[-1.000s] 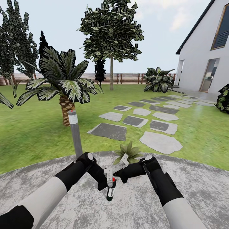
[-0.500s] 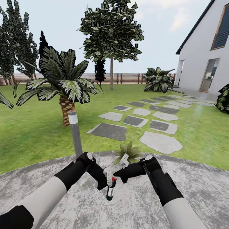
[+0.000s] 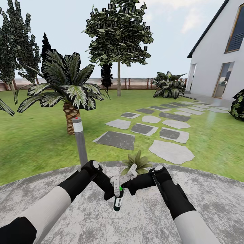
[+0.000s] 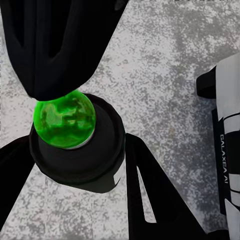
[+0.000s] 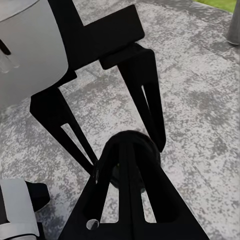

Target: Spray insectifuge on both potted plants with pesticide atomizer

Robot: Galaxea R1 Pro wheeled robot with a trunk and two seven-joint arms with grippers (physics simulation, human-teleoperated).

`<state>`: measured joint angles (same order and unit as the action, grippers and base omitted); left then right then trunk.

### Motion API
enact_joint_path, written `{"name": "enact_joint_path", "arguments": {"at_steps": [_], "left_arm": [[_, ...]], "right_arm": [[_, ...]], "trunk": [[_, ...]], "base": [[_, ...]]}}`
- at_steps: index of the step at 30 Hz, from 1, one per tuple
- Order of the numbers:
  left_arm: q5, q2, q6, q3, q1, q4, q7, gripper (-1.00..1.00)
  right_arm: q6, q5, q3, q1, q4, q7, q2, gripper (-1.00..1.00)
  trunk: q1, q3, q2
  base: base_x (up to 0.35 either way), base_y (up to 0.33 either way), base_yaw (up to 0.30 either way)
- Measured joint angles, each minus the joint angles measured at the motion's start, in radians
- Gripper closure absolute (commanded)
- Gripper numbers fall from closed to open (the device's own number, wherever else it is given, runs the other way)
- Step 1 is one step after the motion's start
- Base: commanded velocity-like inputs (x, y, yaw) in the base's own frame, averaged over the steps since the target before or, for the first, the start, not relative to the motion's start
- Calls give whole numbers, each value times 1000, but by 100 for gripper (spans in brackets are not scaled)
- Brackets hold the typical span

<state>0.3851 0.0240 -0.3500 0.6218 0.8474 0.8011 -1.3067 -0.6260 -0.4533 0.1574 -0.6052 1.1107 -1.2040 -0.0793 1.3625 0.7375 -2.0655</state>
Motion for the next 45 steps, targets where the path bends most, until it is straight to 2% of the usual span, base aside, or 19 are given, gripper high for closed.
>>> {"name": "enact_joint_path", "arguments": {"at_steps": [35, 39, 40, 42, 44, 45], "left_arm": [[1, 1, -1, 0, 6, -4, 3, 100], [11, 30, -21, 0, 6, -57, 29, 100], [21, 44, -26, 0, 6, -73, 45, 100], [34, 81, -31, 0, 6, -86, 71, 100], [40, 144, -52, -6, 6, -92, 98, 100], [42, 183, -73, -27, 7, -93, 109, 100]], "right_arm": [[1, 0, 0, 0, 0, 0, 0, 100], [1, 0, 0, 0, 0, -1, 0, 100], [0, 0, 0, 0, 0, -1, 0, 100], [0, 0, 0, 0, 0, -2, 0, 100], [0, 0, 0, 0, 0, -3, -1, 100], [0, -1, 0, 0, 0, -2, -1, 100]], "trunk": [[0, 0, 0], [0, 0, 0], [0, 0, 0], [0, 0, 0], [0, 0, 0], [0, 0, 0]], "base": [[0, 0, 0], [0, 0, 0], [0, 0, 0], [0, 0, 0], [0, 0, 0], [0, 0, 0]]}}
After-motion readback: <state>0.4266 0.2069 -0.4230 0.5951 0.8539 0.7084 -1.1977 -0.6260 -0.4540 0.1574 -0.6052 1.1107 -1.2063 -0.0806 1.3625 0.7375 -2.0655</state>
